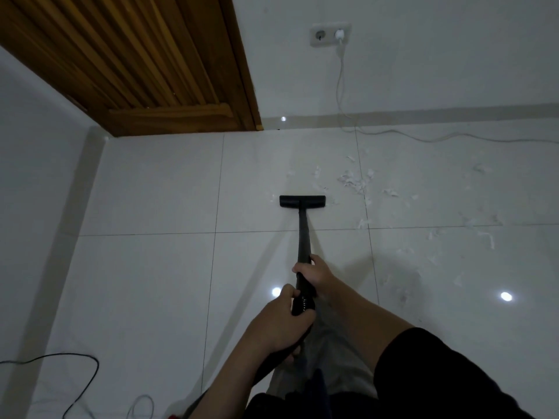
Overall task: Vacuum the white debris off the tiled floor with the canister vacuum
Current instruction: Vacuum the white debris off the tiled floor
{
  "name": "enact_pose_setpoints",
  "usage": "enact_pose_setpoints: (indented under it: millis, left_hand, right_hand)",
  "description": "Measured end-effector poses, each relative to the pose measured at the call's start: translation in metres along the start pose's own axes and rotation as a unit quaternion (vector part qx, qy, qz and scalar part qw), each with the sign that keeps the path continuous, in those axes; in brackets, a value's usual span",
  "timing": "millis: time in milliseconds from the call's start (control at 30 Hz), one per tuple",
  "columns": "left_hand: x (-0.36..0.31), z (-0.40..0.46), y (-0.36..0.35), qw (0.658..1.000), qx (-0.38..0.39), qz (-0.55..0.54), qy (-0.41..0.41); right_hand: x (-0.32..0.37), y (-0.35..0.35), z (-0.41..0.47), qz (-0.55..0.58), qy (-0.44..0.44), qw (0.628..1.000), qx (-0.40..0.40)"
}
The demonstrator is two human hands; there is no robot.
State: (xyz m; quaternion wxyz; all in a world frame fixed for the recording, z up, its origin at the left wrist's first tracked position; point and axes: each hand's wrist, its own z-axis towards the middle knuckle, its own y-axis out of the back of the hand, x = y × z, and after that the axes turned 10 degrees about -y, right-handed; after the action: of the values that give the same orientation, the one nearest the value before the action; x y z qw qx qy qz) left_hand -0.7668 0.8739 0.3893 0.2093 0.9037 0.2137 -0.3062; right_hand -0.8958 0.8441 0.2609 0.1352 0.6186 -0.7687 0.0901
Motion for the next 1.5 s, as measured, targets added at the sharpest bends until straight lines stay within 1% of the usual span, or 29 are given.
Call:
enact_pose_setpoints:
  millis: [200, 300, 433, 567, 667, 833, 933, 1133, 1500]
  left_hand:
    - [-0.018, 0.042, 0.039, 1.000, 0.002, 0.005, -0.005]
    - [-0.030, 0.059, 0.058, 1.000, 0.002, -0.025, 0.008]
    - [-0.043, 0.087, 0.081, 0.999, -0.006, -0.031, 0.029]
    - [-0.059, 0.124, 0.101, 1.000, -0.009, -0.014, 0.019]
    - [-0.072, 0.150, 0.115, 1.000, -0.005, 0.020, 0.011]
    - [-0.094, 0.183, 0.141, 1.000, -0.007, 0.021, 0.001]
    - [-0.105, 0.199, 0.157, 1.000, -0.005, 0.021, -0.003]
    - [-0.118, 0.227, 0.188, 1.000, 0.005, -0.014, -0.005]
    - [-0.127, 0.279, 0.232, 1.000, 0.005, -0.010, -0.024]
  right_hand:
    - [0.053, 0.002, 0.029, 0.002, -0.004, 1.000, 0.007]
    - [0.079, 0.000, 0.045, 0.009, -0.007, 1.000, 0.009]
    - [0.116, 0.004, 0.060, 0.002, -0.008, 1.000, 0.008]
    - [0.158, 0.018, 0.076, -0.020, 0.005, 1.000, 0.005]
    - [0.187, 0.024, 0.089, -0.021, 0.000, 1.000, 0.007]
    - [0.231, 0.031, 0.105, -0.017, -0.002, 1.000, 0.006]
    - [0.254, 0.033, 0.113, -0.026, -0.001, 1.000, -0.001]
    - [0.297, 0.034, 0.126, -0.055, -0.002, 0.998, -0.012]
    - [0.356, 0.032, 0.159, -0.039, 0.001, 0.999, -0.018]
